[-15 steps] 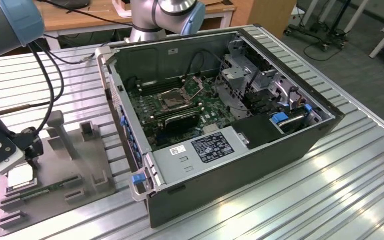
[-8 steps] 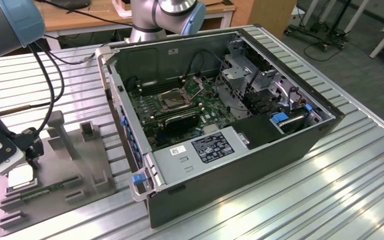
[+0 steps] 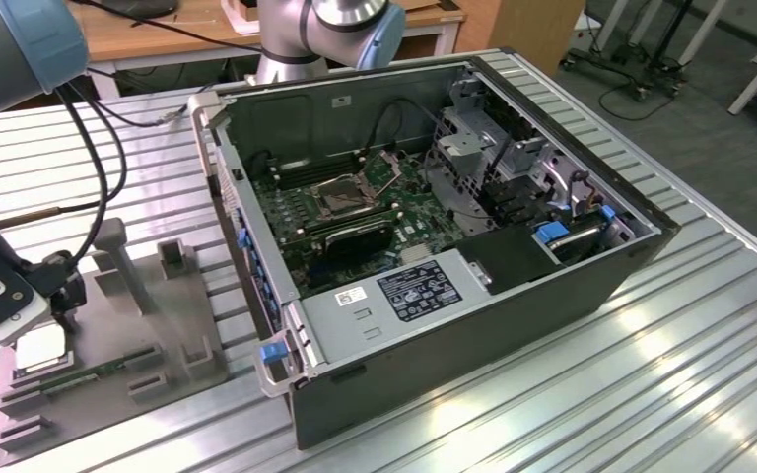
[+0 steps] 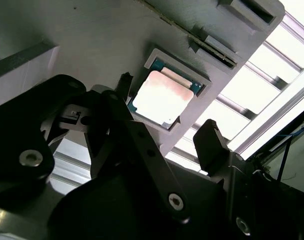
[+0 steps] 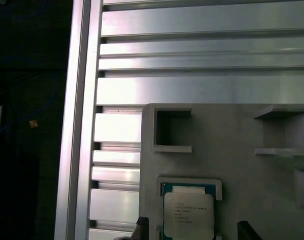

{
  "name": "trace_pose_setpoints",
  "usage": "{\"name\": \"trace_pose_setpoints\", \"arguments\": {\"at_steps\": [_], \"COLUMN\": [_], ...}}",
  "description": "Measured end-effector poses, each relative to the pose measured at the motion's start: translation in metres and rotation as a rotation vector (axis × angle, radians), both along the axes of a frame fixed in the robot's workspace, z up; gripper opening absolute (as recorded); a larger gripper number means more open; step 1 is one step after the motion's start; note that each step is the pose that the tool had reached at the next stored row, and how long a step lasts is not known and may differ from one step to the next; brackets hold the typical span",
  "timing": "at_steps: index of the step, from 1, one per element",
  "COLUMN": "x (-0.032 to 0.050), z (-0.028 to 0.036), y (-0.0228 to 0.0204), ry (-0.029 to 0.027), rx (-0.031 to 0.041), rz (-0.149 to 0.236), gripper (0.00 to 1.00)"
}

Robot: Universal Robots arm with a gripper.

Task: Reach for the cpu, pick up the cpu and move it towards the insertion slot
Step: 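Reach for the cpu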

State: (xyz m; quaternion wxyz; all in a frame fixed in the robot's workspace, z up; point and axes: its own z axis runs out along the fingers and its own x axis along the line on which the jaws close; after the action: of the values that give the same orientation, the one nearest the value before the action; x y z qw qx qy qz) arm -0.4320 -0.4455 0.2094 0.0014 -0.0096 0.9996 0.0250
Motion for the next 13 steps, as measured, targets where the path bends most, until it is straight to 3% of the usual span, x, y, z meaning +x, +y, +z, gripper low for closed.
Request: {"name": "trace_pose_setpoints", "arguments": {"at_steps": [7,12,13], "x": [0.0,0.0,-0.0001], "z": [-0.0033,-0.0123,-0.019], "y": [0.0,0.0,-0.0001], "ry": [0.0002,0.0002,0.0002], "rx": [0.0022,0.0024,0.0099], "rz": [0.0,0.0,0.0], "gripper": [0.76,0.76,0.76]}}
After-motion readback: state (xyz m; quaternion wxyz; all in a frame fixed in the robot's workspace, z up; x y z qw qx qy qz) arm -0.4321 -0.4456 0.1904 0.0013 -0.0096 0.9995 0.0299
